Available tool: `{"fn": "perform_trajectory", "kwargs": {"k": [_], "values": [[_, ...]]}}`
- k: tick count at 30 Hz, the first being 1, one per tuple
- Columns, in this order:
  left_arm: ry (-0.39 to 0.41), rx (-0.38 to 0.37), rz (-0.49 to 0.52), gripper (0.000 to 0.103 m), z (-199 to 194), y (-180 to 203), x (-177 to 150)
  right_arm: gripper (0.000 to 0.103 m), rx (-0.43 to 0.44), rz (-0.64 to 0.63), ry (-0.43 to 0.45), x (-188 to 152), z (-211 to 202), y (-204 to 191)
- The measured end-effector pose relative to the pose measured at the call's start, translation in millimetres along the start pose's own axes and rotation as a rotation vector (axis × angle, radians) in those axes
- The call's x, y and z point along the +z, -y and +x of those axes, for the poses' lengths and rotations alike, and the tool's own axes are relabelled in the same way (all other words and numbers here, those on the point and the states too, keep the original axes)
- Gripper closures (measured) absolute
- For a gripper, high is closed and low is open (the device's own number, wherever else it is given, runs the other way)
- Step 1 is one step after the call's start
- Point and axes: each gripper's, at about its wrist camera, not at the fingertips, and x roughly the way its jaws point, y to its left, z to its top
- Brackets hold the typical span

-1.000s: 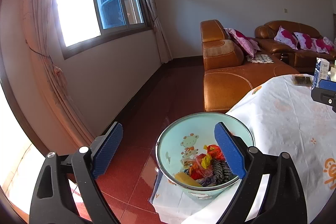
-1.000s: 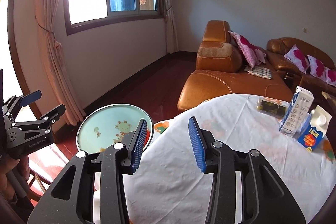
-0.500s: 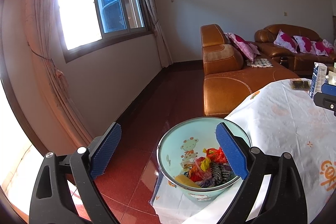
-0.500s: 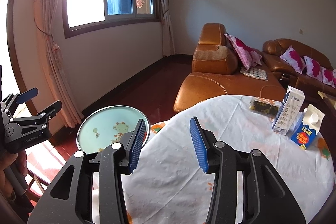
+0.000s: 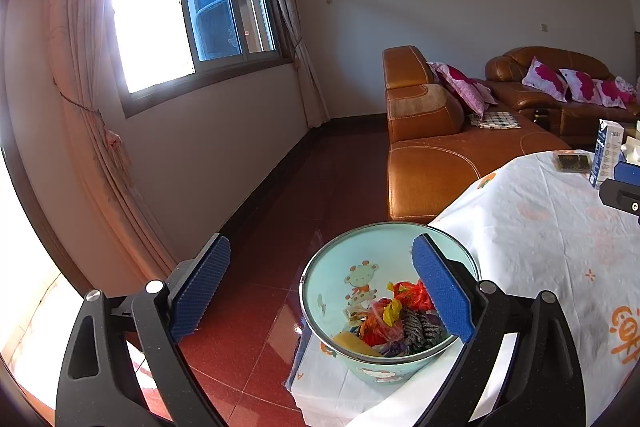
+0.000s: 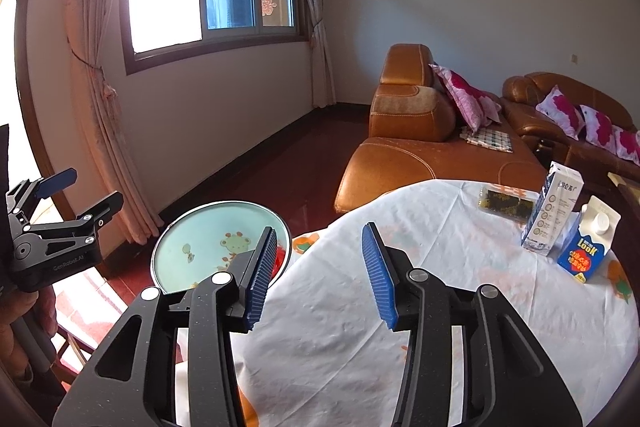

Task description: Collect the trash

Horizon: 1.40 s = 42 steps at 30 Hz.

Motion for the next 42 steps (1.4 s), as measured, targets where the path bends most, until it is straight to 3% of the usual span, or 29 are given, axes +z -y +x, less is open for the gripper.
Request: {"fn": "perform_trajectory", "kwargs": {"k": [24, 42], "values": [[-0.013, 0.027, 0.005, 0.006, 4.4, 2.1, -4.2, 0.051, -0.014, 0.005, 0.015, -2.0, -2.7, 3.3], [-0.021, 0.005, 0.020, 0.006, 7.2, 11.7, -4.6, 0.048, -0.020, 0.010, 0.022, 1.1, -4.8, 6.6]]}}
